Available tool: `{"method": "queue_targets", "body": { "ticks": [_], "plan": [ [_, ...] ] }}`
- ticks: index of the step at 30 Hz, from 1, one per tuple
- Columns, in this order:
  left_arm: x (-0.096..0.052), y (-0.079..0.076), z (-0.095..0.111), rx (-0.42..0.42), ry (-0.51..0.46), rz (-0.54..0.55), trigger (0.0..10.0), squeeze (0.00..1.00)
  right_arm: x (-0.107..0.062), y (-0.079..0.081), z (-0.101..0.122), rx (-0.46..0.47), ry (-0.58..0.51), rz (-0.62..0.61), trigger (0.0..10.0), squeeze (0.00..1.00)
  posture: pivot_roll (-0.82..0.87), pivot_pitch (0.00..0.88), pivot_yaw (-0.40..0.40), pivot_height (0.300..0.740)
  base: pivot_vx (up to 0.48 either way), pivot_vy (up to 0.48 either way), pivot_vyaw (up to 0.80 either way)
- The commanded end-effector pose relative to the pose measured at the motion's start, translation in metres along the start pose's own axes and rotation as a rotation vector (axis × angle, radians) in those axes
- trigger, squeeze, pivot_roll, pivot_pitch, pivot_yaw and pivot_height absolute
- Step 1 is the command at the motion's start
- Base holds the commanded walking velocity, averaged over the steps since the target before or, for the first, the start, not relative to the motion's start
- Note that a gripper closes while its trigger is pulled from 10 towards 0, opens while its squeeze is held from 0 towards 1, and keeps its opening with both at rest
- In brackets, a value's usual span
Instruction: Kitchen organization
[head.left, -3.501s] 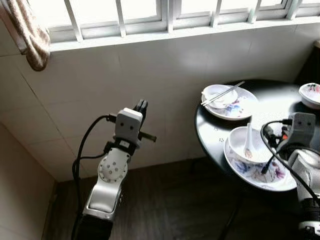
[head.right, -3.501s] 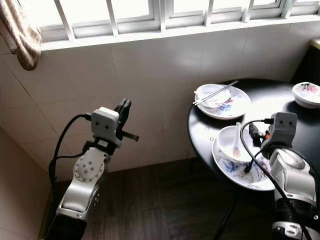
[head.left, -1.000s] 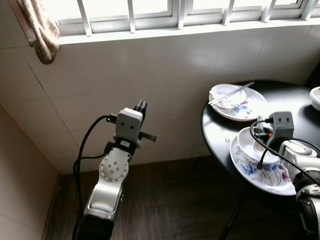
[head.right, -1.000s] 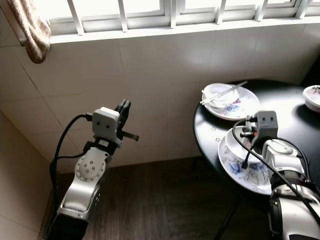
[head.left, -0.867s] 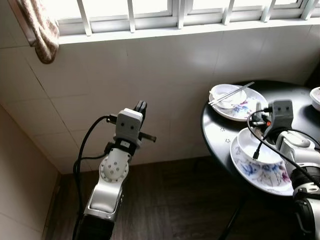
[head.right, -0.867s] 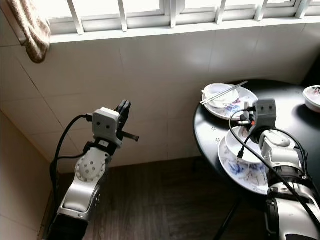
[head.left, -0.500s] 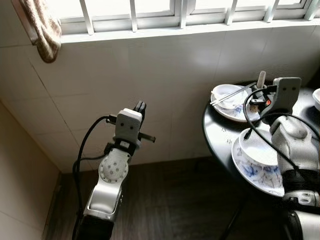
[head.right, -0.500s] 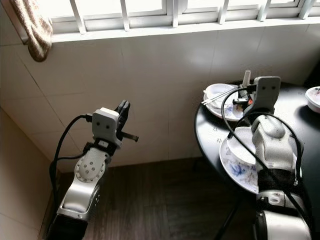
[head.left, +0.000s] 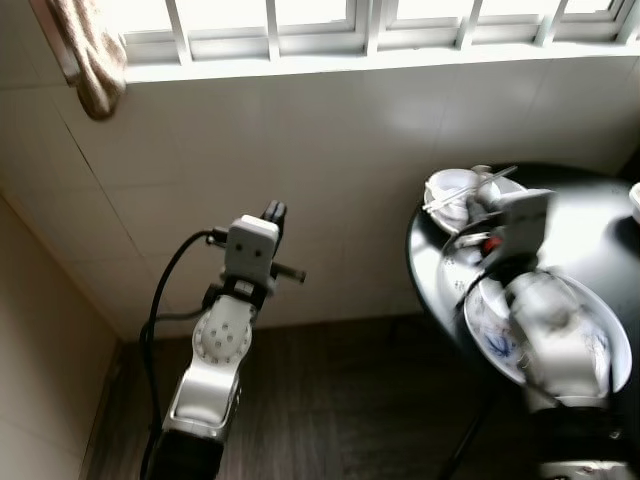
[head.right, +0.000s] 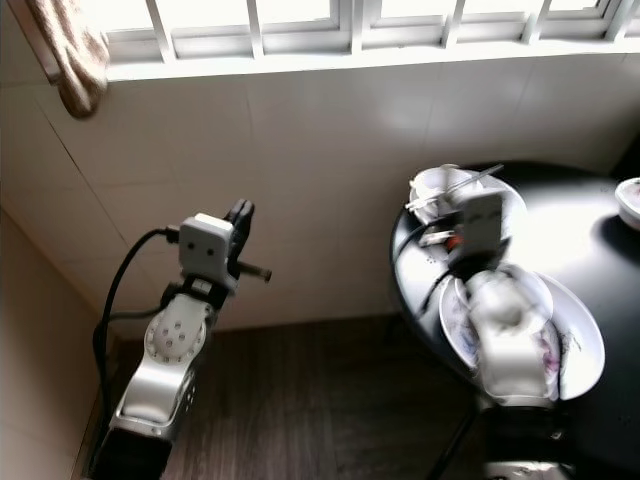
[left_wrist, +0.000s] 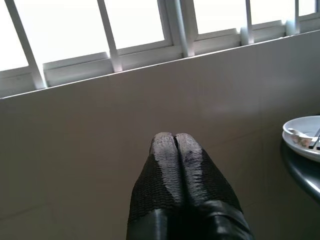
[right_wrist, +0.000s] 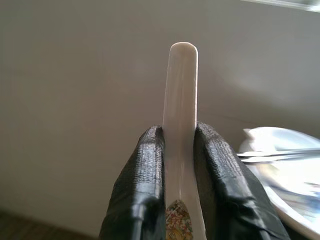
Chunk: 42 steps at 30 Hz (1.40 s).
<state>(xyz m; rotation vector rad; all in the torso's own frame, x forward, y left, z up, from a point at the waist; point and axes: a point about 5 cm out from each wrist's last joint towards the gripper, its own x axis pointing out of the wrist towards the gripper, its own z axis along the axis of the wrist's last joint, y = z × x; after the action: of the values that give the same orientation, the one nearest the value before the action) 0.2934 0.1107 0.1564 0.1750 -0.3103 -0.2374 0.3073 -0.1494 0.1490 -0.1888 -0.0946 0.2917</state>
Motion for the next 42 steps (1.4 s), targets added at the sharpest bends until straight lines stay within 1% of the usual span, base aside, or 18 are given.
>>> {"method": "queue_targets", "body": {
  "ticks": [1, 2, 4, 5, 18, 23, 24, 25, 26, 27, 29, 32, 37, 42],
  "plan": [
    [-0.001, 0.006, -0.003, 0.014, 0.016, 0.018, 10.0, 0.0, -0.001, -0.002, 0.02, -0.065, -0.088, 0.004, 0.0, 0.0, 0.04, 0.0, 0.0, 0.74, 0.0, 0.0, 0.8],
    [-0.001, 0.006, -0.003, 0.014, 0.016, 0.018, 10.0, 0.0, -0.001, -0.002, 0.02, -0.065, -0.088, 0.004, 0.0, 0.0, 0.04, 0.0, 0.0, 0.74, 0.0, 0.0, 0.8],
    [-0.001, 0.007, -0.004, 0.017, 0.017, 0.024, 10.0, 0.0, -0.004, 0.006, 0.021, -0.084, -0.093, 0.026, 0.0, 0.0, 0.04, 0.0, -0.004, 0.74, 0.0, 0.0, 0.8],
    [-0.001, 0.007, -0.004, 0.018, 0.017, 0.026, 10.0, 0.0, -0.004, 0.007, 0.021, -0.083, -0.092, 0.024, 0.0, 0.0, 0.04, 0.0, -0.004, 0.74, 0.0, 0.0, 0.8],
    [-0.002, 0.01, -0.004, 0.028, 0.02, 0.046, 10.0, 0.0, -0.01, 0.008, 0.024, -0.091, -0.087, -0.002, 0.0, 0.0, 0.04, 0.0, -0.006, 0.74, 0.0, 0.0, 0.8],
    [-0.005, 0.012, -0.005, 0.035, 0.027, 0.047, 10.0, 0.0, -0.015, 0.005, 0.02, -0.147, -0.076, -0.031, 0.0, 0.0, 0.04, 0.0, -0.004, 0.74, 0.0, 0.0, 0.8],
    [-0.005, 0.012, -0.005, 0.035, 0.027, 0.047, 10.0, 0.0, -0.015, 0.005, 0.02, -0.147, -0.076, -0.031, 0.0, 0.0, 0.04, 0.0, -0.004, 0.74, 0.0, 0.0, 0.8],
    [-0.007, 0.012, -0.005, 0.041, 0.03, 0.037, 10.0, 0.0, -0.017, 0.004, 0.019, -0.178, -0.075, -0.049, 0.0, 0.0, 0.04, 0.0, -0.003, 0.74, 0.0, 0.0, 0.8],
    [-0.007, 0.012, -0.005, 0.041, 0.03, 0.037, 10.0, 0.0, -0.017, 0.004, 0.019, -0.178, -0.075, -0.049, 0.0, 0.0, 0.04, 0.0, -0.003, 0.74, 0.0, 0.0, 0.8],
    [-0.009, 0.011, -0.005, 0.048, 0.032, 0.017, 10.0, 0.0, -0.019, 0.002, 0.019, -0.224, -0.083, -0.063, 0.0, 0.0, 0.04, 0.0, -0.001, 0.74, 0.0, 0.0, 0.8],
    [-0.01, 0.01, -0.004, 0.062, 0.031, -0.011, 10.0, 0.0, -0.02, 0.002, 0.019, -0.25, -0.087, -0.068, 0.0, 0.0, 0.04, 0.0, 0.001, 0.74, 0.0, 0.0, 0.8],
    [-0.011, 0.01, -0.004, 0.073, 0.029, -0.029, 10.0, 0.0, -0.02, 0.002, 0.019, -0.269, -0.09, -0.073, 0.0, 0.0, 0.04, 0.0, 0.002, 0.74, 0.0, 0.0, 0.8],
    [-0.017, 0.012, -0.004, 0.122, 0.039, -0.081, 10.0, 0.0, -0.021, 0.002, 0.019, -0.309, -0.1, -0.09, 0.0, 0.0, 0.04, 0.0, 0.003, 0.74, 0.0, 0.0, 0.8],
    [-0.02, 0.012, -0.002, 0.151, 0.041, -0.114, 10.0, 0.0, -0.022, 0.002, 0.02, -0.338, -0.11, -0.097, 0.0, 0.0, 0.05, 0.0, 0.005, 0.74, 0.0, 0.0, 0.8]
  ]
}}
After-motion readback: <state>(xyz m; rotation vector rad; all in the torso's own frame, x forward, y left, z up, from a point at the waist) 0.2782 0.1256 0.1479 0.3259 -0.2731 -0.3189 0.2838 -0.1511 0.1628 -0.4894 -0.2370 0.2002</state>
